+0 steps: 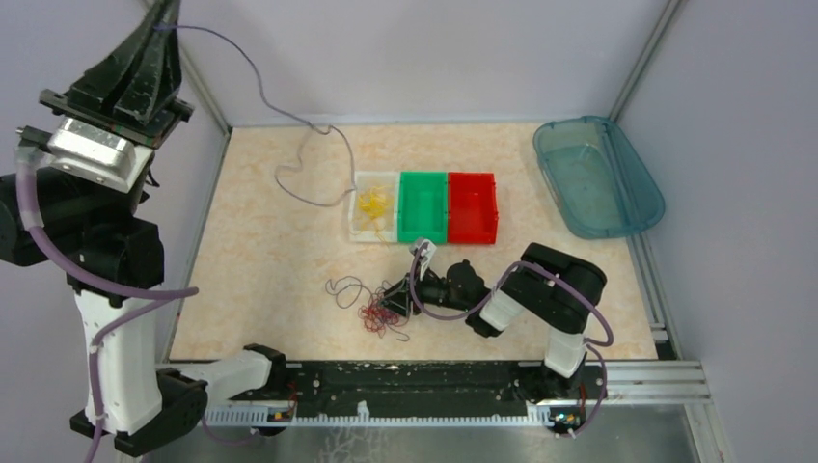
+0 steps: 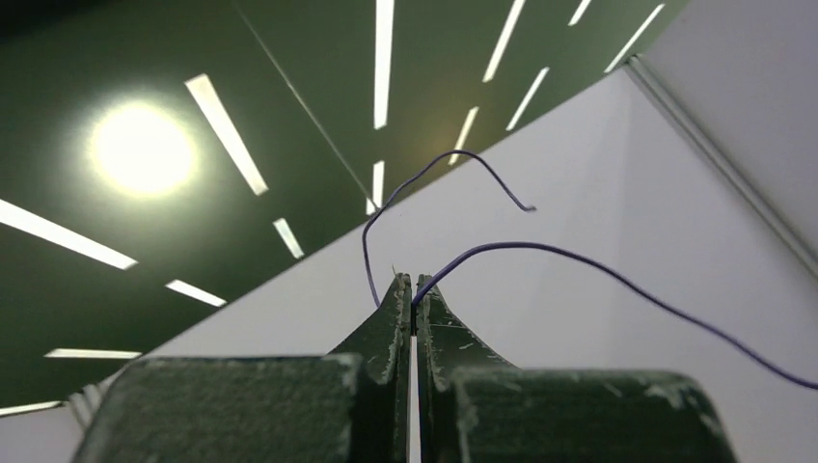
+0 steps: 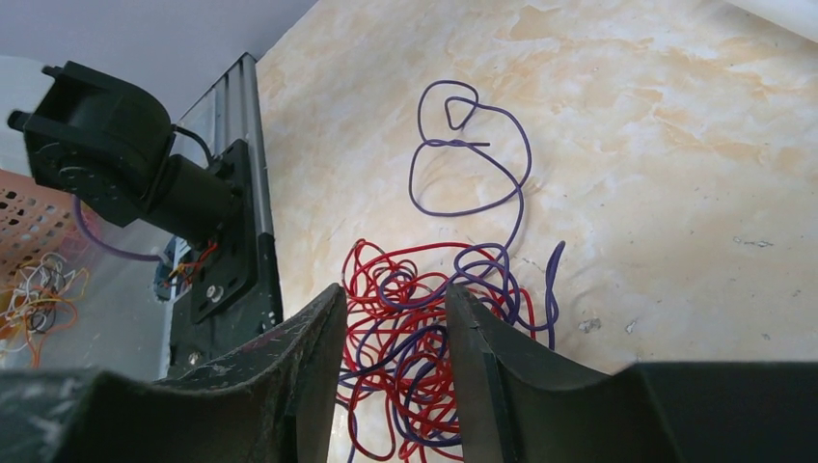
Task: Untangle the cables
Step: Untie the cable, then place the cable in the bin.
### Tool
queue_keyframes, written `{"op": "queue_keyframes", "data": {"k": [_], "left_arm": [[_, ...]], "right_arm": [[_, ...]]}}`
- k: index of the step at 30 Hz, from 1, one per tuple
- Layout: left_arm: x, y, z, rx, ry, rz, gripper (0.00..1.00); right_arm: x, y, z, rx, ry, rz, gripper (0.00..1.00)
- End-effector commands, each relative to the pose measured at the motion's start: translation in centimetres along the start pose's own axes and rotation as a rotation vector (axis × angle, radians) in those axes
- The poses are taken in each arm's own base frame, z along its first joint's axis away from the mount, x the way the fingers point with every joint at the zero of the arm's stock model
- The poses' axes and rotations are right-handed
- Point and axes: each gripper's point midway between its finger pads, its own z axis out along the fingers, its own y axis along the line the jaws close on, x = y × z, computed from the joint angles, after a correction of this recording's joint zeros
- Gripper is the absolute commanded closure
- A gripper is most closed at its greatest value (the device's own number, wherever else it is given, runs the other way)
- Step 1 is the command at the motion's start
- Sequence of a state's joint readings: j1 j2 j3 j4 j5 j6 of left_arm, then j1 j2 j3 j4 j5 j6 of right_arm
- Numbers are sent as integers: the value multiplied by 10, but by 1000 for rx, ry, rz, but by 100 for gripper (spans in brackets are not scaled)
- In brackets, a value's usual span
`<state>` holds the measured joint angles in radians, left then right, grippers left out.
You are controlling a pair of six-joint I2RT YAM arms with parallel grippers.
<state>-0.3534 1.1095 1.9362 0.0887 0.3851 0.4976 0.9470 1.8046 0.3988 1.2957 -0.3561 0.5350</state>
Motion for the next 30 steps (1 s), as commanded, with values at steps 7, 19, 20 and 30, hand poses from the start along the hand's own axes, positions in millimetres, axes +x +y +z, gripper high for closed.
{"op": "queue_keyframes", "data": {"k": [7,19,20,30], "left_arm": [[-24,17,19,-2,-65,90,100],[36,-84,-23,329,89,-210,100],[38,-92,-26,357,96,-244,100],[43,-136,-47,536,139,-448,100]], "right_arm": [[-43,24,-2,-46,-110,-61,49],[-230,139,-31,-144,-334,-394,23],[-239,148,-33,-161,-335,-413,20],[-254,212,-44,-430,-277,-456,24]]}}
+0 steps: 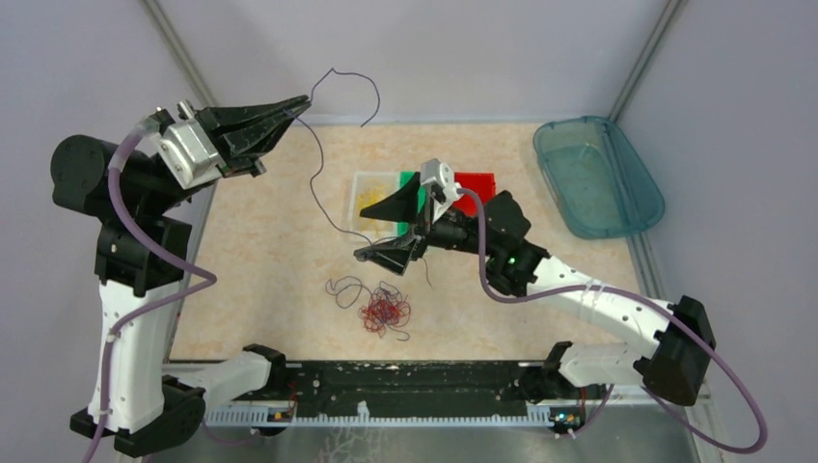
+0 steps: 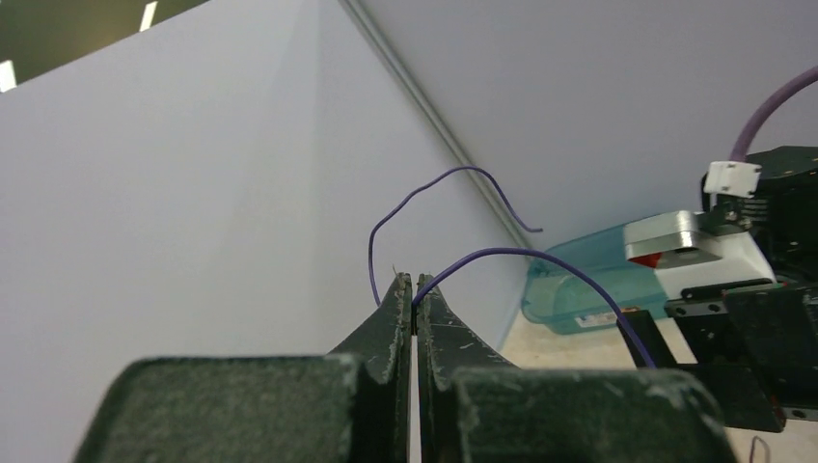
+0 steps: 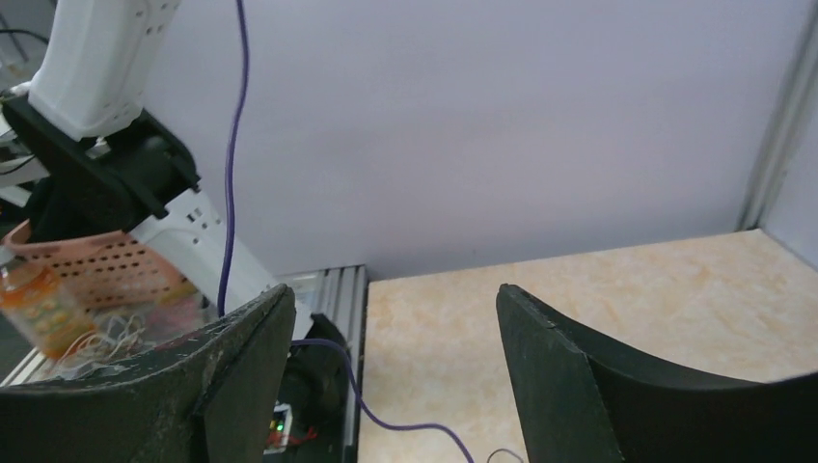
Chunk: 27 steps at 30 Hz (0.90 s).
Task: Untangle the cables
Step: Place the cable in the bin.
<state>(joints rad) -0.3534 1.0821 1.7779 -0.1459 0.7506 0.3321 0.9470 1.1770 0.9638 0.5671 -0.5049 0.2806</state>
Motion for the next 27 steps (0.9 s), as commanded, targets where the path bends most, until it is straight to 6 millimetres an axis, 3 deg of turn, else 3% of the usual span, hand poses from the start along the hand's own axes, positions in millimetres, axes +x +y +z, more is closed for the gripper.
{"op": "queue_keyframes", "data": {"k": [1,3,6,14,22,27], "left_arm": [[-5,-24,-4,96,-13,-81,100],[-2,-25,-5,97,-7,-81,100],[2,-25,-5,93,0,-80,100],[-2,-30,-6,112,-14,-96,100],[2,-30,-7,101,-9,-97,100],[3,-29,-7,96,-7,-98,100]], "right_arm": [[-1,23,4,-137,30,30,26],[3,20,5,-124,52,52,34],[7,18,3,-106,57,52,37],[26,-14,-23,26,86,-76,23],[-3,24,2,-171,-23,-25,27],[0,33,15,-193,-21,-51,31]]}}
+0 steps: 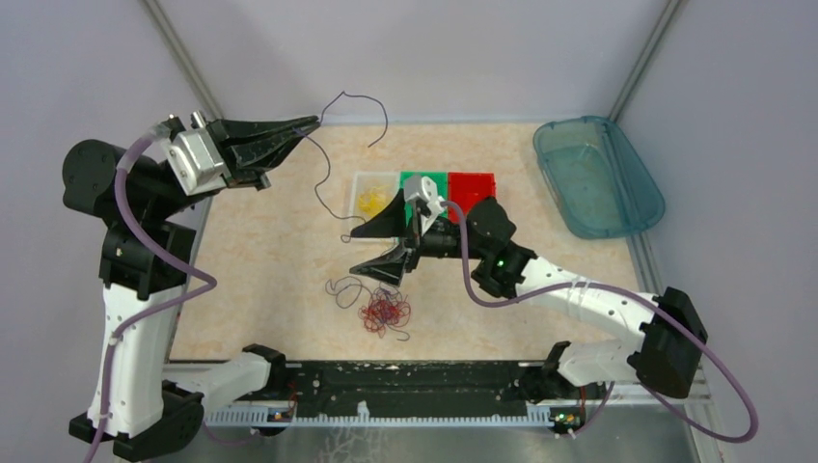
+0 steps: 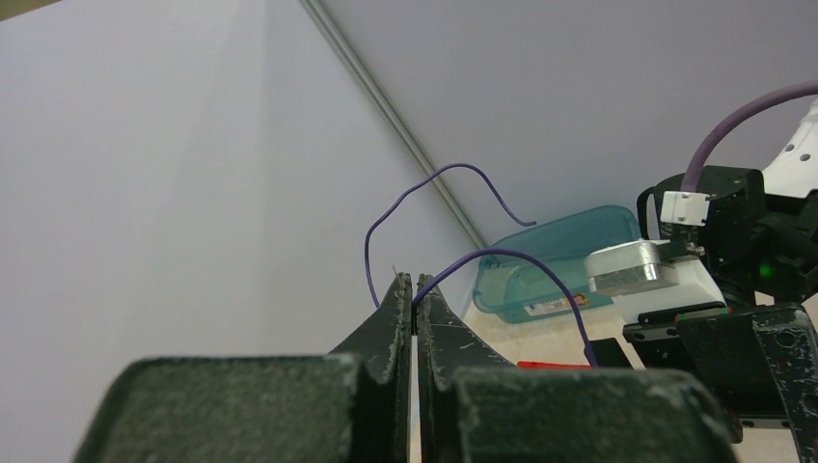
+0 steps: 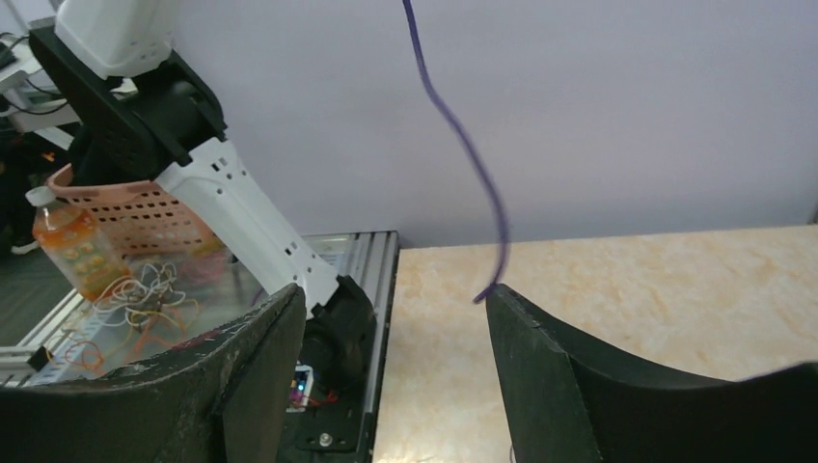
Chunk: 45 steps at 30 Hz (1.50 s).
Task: Untangle the cables
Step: Place the cable in the bin.
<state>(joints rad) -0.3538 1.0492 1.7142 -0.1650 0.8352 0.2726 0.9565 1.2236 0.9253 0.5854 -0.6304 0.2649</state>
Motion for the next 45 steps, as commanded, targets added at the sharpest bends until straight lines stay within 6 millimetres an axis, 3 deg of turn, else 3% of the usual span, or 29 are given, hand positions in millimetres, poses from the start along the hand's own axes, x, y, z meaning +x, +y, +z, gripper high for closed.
{"op": "queue_keyframes", "data": {"k": [1,4,8,11,15,18,21,24,27,29,31,35,39,45], "left_arm": [[-7,-3,-2,4,-17,-2,100],[-6,-3,-2,3,-16,0,100],[-8,-3,-3,1,-17,5,100],[-7,-4,-3,2,-16,4,100],[-5,-5,-6,-12,-10,14,100],[13,-9,-11,-23,32,6,100],[52,-23,-18,-14,115,-70,100],[103,-61,-26,108,236,-240,99],[136,-99,-31,239,308,-431,86],[149,-108,-29,260,327,-480,74],[162,-105,-22,242,360,-485,43],[180,-91,-12,220,421,-460,11],[186,-91,-14,228,452,-444,2],[194,-93,-27,213,507,-391,1]], "right_arm": [[-41,18,15,-77,-111,-80,36],[-42,10,18,-42,-118,-70,52],[-49,5,15,7,-147,-77,87],[-50,-1,13,45,-152,-80,99],[-50,-7,8,94,-137,-85,100],[-58,-25,-5,205,-141,-94,100],[-75,-46,-27,321,-189,-96,100],[-96,-57,-47,389,-258,-84,100],[-102,-61,-55,419,-276,-90,100],[-104,-64,-59,440,-280,-92,100],[-109,-74,-67,496,-296,-94,100],[-123,-89,-91,591,-334,-111,100],[-138,-103,-115,669,-356,-144,100],[-143,-119,-133,733,-339,-183,100]]}}
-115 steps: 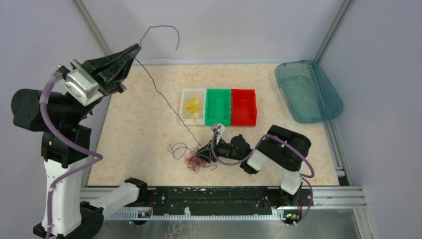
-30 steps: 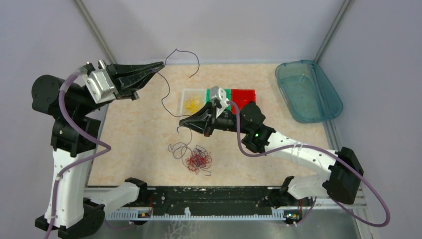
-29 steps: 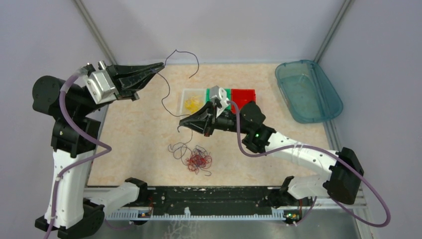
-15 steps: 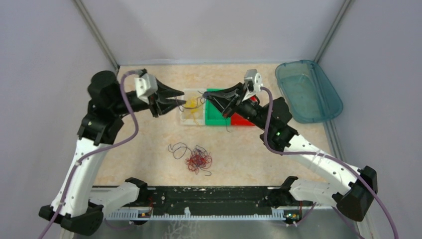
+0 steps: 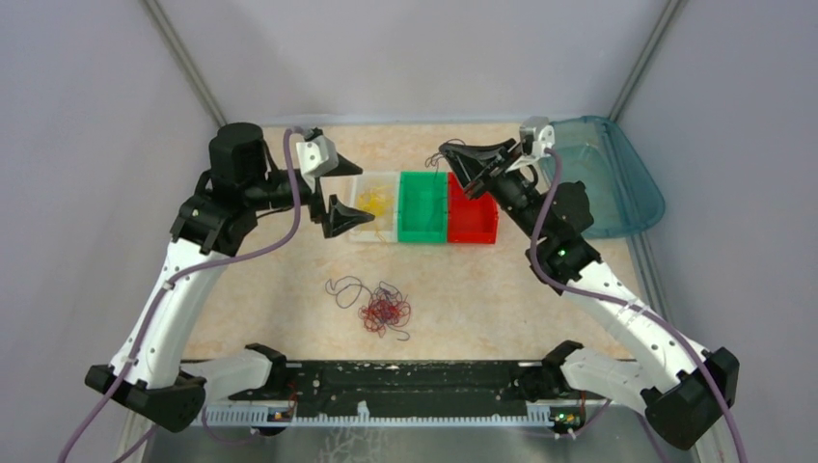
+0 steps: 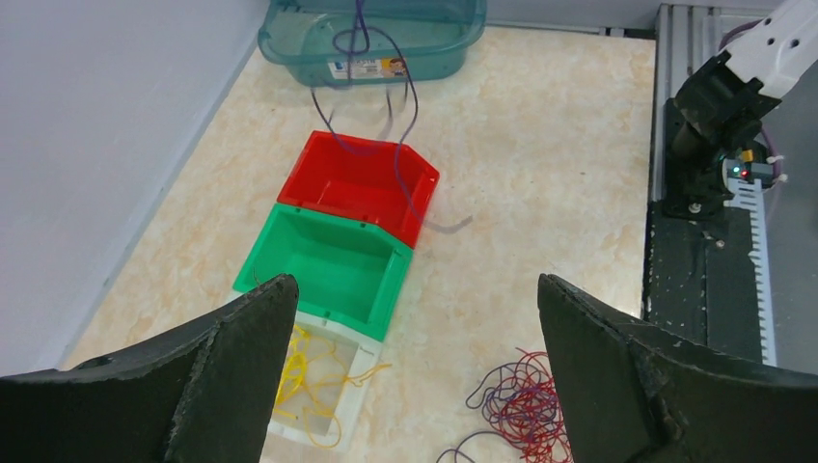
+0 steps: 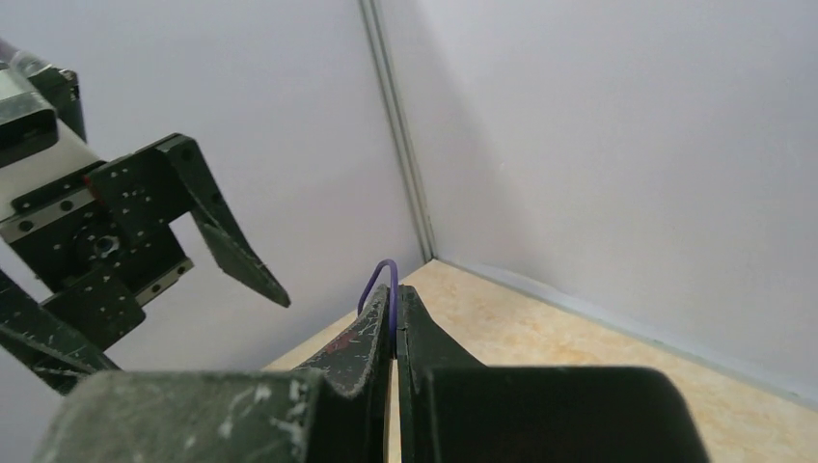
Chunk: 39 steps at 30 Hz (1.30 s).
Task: Untangle the cables
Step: Place the cable in the bin.
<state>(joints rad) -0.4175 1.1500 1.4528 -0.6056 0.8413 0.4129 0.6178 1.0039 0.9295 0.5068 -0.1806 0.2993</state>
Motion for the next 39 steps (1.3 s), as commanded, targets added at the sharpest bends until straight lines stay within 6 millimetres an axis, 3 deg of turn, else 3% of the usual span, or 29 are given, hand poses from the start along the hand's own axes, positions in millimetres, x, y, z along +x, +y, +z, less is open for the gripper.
{"op": "queue_keyframes", "data": {"k": [1,6,16,21,29,39], "left_arm": [[0,1,-11,-50,36,63,1],[8,2,-15,-83,57,55,1],[35,11,-20,-175,154,-87,0],[48,25,-22,-246,181,-124,0],[41,46,-31,-372,143,-91,0],[30,49,-36,-391,122,-49,0]], "right_arm": [[-26,-8,-1,24,-51,-35,100],[-22,-20,6,43,-20,-70,100],[8,-51,24,108,59,-112,100],[22,-60,40,111,83,-91,100],[59,-78,60,118,141,-49,100],[95,-97,71,153,179,14,100]]}}
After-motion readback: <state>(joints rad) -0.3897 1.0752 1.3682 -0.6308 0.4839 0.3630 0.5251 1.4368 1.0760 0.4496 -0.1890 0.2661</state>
